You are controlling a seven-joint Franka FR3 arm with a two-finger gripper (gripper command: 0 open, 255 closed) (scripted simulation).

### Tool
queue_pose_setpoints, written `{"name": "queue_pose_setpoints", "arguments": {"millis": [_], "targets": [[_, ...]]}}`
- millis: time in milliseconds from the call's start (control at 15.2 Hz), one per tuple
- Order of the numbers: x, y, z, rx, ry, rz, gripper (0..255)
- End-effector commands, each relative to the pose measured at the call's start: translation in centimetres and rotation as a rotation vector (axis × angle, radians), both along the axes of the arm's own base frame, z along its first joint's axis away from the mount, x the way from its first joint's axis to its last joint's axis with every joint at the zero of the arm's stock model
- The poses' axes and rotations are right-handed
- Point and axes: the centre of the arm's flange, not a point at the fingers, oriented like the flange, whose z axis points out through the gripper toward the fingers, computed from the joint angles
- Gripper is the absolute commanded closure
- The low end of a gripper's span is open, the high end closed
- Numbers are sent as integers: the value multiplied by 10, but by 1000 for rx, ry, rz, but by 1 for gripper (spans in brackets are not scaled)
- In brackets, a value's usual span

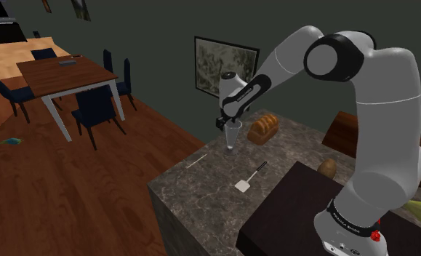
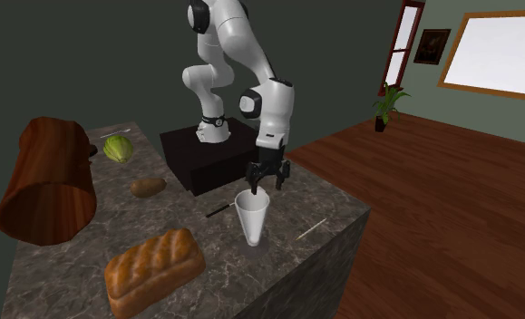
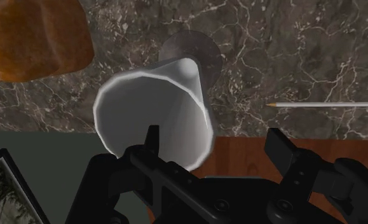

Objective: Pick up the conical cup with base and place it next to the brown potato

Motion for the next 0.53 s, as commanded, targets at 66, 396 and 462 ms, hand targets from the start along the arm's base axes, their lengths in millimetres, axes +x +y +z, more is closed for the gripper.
{"name": "queue_pose_setpoints", "arguments": {"millis": [66,396,462], "targets": [[3,-4,-16,-1,-2,0,0],[4,-8,-35,-1,-2,0,0],[5,-8,-35,-1,-2,0,0]]}}
